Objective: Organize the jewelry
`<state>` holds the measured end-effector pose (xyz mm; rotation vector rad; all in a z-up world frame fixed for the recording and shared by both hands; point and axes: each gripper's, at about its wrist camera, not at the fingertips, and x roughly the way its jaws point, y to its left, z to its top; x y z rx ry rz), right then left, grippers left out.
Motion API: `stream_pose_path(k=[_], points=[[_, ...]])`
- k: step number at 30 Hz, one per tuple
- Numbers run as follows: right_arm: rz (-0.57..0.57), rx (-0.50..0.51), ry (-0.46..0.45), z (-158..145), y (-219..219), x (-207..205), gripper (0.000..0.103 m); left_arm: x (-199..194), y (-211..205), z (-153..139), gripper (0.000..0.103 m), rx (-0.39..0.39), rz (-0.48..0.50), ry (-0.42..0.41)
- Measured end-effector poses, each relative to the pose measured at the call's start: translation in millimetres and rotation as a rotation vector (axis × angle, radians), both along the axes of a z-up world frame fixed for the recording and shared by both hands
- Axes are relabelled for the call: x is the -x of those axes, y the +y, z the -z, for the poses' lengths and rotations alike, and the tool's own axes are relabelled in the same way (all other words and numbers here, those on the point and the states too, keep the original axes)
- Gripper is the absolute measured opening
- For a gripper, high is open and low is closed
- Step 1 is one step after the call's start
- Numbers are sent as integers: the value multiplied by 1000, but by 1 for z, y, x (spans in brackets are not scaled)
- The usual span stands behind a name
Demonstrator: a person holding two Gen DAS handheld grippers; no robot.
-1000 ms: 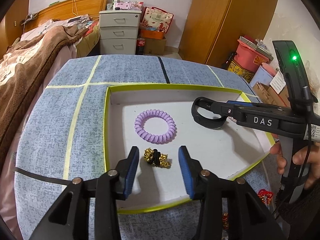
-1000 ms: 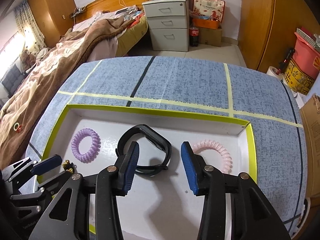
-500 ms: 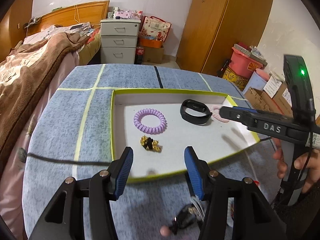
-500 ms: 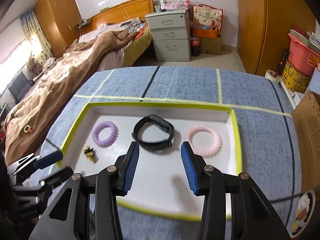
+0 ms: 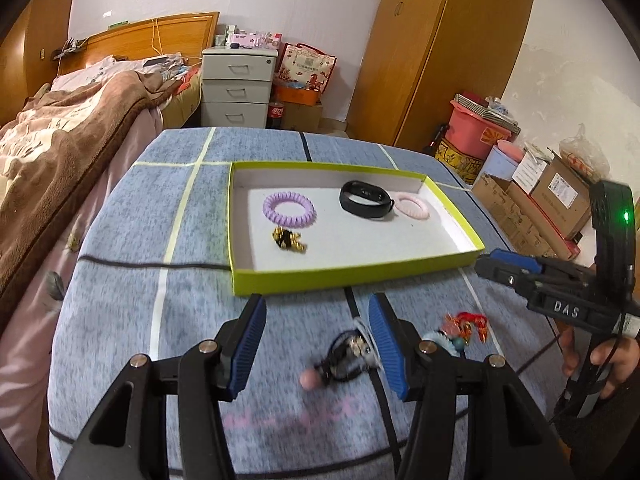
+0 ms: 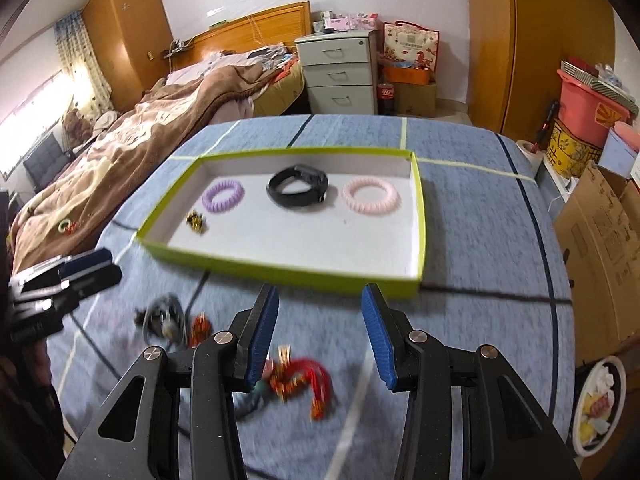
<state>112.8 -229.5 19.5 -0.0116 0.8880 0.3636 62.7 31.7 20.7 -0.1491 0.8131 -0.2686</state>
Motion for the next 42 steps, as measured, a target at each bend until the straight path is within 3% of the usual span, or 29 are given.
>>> stream_pose_path(k=[15,23,27,29,32,35,42], points=[[-36,-13,92,40,-4,19,45,38,17,19,56,17,-52,47],[-29,3,72,43,0,21,44,35,15,21,56,2,-46,47],[-21,14,69,43,-2,24,24,29,9,26,56,-15,-27,71],[-26,3,69,44,-3,25,23,28,8,27,56,-6,-27,68],[-32,-12,70,43,-6,26,13,25,7,29,56,-7,-29,82],[-12,-25,50,39,-11,29,8,23,6,30,56,-18,-28,82],[50,-74,16,30,-28,33,8,20,3,38,56,-12,-18,101]])
